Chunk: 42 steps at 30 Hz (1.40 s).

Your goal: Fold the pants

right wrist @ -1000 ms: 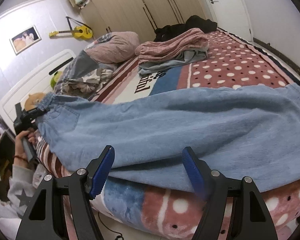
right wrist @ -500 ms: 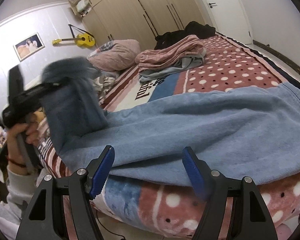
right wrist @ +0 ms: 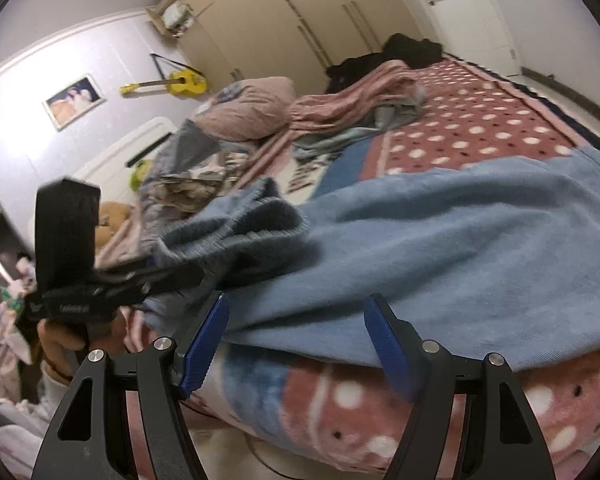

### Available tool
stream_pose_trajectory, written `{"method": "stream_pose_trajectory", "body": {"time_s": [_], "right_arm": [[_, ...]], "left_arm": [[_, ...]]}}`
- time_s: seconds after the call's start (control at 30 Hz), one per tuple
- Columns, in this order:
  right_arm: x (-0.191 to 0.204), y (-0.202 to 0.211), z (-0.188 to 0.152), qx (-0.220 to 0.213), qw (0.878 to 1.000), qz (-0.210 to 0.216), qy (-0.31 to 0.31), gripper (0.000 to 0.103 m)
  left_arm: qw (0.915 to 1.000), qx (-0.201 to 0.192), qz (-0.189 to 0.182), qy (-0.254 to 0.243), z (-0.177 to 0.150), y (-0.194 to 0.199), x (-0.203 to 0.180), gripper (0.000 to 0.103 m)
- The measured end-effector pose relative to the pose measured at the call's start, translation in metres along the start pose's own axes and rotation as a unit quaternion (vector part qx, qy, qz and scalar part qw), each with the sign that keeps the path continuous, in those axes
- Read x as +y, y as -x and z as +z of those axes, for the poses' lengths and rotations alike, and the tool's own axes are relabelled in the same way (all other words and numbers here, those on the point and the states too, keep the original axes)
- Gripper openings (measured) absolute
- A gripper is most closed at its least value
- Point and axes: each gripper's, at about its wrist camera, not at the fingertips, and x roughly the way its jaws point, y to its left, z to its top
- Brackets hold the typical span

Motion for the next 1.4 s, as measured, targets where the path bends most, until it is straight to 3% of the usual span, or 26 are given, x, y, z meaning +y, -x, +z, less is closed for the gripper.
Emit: {"method": "stream_pose_trajectory", "body": {"time_s": [0.07,0.13,0.2,0.3,0.37,0.47,0.6,0.8,0.83,0.93,1.03,1.17,1.3,1.4], "right_arm": [[0.005,-0.004,0.007,0.004,1.000,0.022,-0.002,0.070],[0.013,-0.014,0.016,0.012,0.999,0.045,-0.006,0.079],[0.022,-0.029,0.026,0.024,0.998,0.065,-0.011,0.079],[0.028,-0.057,0.037,0.049,0.993,0.103,-0.041,0.079],[0.023,-0.088,0.048,0.094,0.983,0.134,-0.082,0.081],[0.010,-0.130,0.060,0.147,0.972,0.121,-0.134,0.082],[0.003,-0.157,0.080,0.153,0.965,0.136,-0.167,0.082],[0.011,-0.189,0.110,0.169,0.971,0.092,-0.145,0.078],[0.016,-0.190,0.116,0.164,0.974,0.086,-0.132,0.070],[0.032,-0.183,0.125,0.141,0.988,0.041,-0.057,0.024],[0.038,-0.167,0.116,0.134,0.990,0.019,-0.023,0.021],[0.043,-0.128,0.097,0.101,0.994,0.021,0.027,0.019],[0.022,-0.119,0.068,0.127,0.992,-0.008,0.014,0.019],[0.012,-0.119,0.056,0.125,0.992,-0.021,0.017,0.028]], "left_arm": [[0.9997,-0.023,0.002,0.003,-0.003,0.023,0.004,0.083],[0.9986,-0.051,0.009,0.015,-0.001,0.046,0.018,0.083],[0.9960,-0.080,0.031,0.026,-0.002,0.067,0.035,0.083],[0.9927,-0.095,0.060,0.045,-0.001,0.078,0.062,0.083],[0.9915,-0.097,0.067,0.055,-0.005,0.077,0.080,0.083],[0.9923,-0.078,0.047,0.084,-0.017,0.065,0.105,0.083],[0.9933,-0.061,-0.018,0.096,-0.031,0.051,0.117,0.083],[0.9922,-0.039,-0.054,0.105,-0.044,0.034,0.124,0.081],[0.9920,-0.037,-0.057,0.107,-0.045,0.033,0.125,0.081],[0.9909,-0.038,-0.061,0.114,-0.047,0.038,0.128,0.081],[0.9899,-0.045,-0.071,0.114,-0.046,0.046,0.127,0.081],[0.9913,-0.057,-0.058,0.104,-0.042,0.055,0.123,0.081],[0.9912,-0.053,-0.060,0.106,-0.039,0.051,0.121,0.081],[0.9928,-0.039,-0.051,0.101,-0.040,0.042,0.116,0.081]]}}
